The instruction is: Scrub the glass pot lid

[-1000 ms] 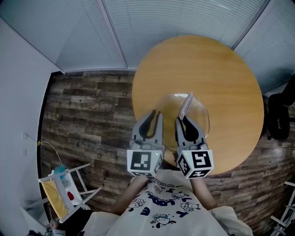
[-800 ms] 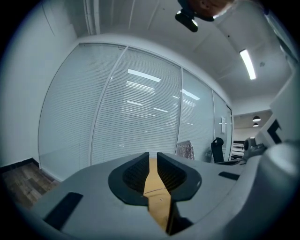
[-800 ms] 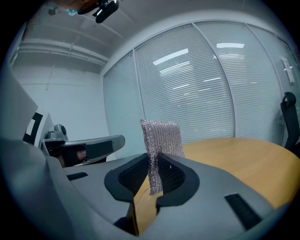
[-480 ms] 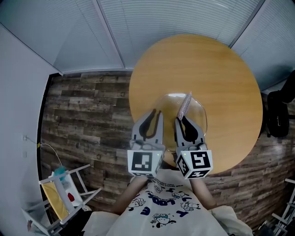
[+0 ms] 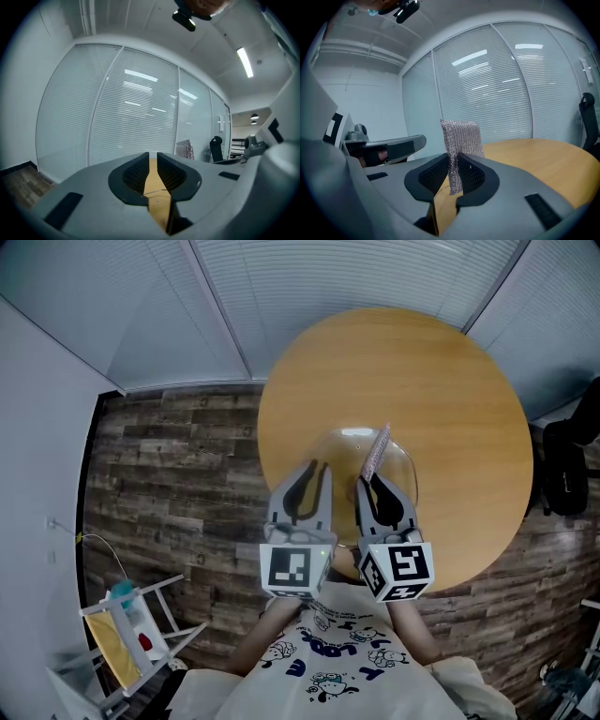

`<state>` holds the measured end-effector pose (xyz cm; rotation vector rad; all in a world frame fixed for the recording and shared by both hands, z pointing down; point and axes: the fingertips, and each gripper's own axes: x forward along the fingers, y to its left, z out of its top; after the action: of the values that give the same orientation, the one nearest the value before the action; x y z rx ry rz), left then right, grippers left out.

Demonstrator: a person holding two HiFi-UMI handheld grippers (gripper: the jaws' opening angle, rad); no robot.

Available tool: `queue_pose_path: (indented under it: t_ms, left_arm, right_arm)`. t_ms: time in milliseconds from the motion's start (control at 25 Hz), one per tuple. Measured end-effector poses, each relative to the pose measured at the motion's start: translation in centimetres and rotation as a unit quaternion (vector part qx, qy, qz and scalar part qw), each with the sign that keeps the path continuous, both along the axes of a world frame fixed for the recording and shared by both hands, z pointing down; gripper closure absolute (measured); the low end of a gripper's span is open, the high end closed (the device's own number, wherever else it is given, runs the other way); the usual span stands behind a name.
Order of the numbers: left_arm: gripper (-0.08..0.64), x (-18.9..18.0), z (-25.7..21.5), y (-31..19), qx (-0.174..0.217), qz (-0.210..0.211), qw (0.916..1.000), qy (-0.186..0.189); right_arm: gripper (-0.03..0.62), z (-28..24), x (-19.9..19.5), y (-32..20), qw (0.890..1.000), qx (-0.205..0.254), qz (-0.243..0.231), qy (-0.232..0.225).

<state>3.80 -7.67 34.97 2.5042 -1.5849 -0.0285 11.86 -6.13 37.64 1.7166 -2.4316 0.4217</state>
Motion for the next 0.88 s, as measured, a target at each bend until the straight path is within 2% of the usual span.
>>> queue_pose_path:
  t_ms: [880]
  left_arm:
    - [0.500,0.04,0.07,0.20,-0.004,-0.002,1.0000,-0.006]
  right_arm:
    - [0.518,-0.21,0.22,0.15,1.000,0.003,0.005,0.006]
